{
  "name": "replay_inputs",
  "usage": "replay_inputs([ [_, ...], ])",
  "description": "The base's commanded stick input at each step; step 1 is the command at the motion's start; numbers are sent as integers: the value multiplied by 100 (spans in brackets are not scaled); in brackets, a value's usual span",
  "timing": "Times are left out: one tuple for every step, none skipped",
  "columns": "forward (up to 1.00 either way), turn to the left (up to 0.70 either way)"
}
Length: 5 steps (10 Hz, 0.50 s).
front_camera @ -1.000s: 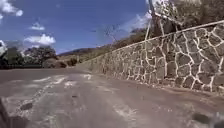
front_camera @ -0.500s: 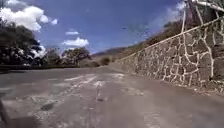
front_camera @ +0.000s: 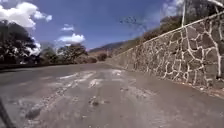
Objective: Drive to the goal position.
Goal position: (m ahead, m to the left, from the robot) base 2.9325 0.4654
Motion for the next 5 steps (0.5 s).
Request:
replay_inputs([
  [70,0],
  [70,-6],
  [70,-13],
  [70,-21],
  [70,-28],
])
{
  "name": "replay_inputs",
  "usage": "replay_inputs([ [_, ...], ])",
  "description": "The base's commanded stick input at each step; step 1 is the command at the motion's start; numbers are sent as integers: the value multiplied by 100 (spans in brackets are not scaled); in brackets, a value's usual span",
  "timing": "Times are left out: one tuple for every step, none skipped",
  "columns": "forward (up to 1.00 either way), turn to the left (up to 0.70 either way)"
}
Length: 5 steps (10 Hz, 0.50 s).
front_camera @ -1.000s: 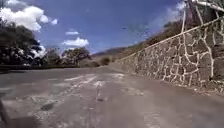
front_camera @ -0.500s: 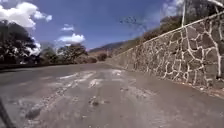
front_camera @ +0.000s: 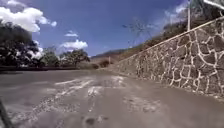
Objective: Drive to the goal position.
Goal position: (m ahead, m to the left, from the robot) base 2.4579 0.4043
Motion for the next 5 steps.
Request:
replay_inputs([
  [70,-34],
  [70,-26],
  [70,-17],
  [70,-9],
  [70,-1],
])
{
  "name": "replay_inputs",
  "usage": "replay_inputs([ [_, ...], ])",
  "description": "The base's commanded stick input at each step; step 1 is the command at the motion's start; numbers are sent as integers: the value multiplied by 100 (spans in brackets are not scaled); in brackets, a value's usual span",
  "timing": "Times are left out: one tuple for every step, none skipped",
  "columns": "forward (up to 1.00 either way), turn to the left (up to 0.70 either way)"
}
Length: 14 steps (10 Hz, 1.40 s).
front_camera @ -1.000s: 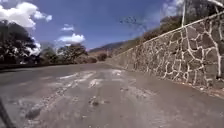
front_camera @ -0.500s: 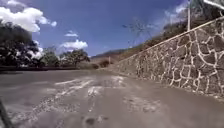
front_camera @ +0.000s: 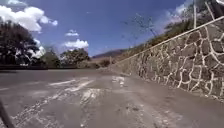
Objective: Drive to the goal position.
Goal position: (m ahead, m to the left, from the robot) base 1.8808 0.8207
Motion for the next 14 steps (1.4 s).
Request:
replay_inputs([
  [70,0],
  [70,0],
  [70,0],
  [70,0],
  [70,0],
  [70,0],
  [70,0],
  [70,0],
  [70,0],
  [70,0],
  [70,0],
  [70,0],
  [70,0],
  [70,0],
])
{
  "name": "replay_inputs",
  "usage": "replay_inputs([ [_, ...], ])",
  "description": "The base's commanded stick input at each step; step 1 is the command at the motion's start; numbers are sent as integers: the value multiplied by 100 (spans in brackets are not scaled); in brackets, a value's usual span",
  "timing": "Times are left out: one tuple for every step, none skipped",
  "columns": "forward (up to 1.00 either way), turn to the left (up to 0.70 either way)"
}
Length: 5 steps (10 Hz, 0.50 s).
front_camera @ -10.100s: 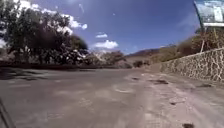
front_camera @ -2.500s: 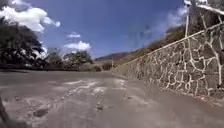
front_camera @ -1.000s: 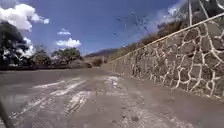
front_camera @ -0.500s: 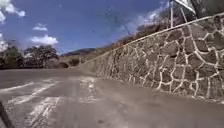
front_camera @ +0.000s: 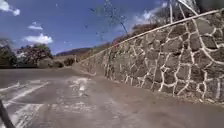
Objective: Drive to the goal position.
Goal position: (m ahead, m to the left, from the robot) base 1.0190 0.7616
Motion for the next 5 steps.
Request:
replay_inputs([
  [70,0],
  [70,0],
  [70,0],
  [70,0],
  [70,0],
])
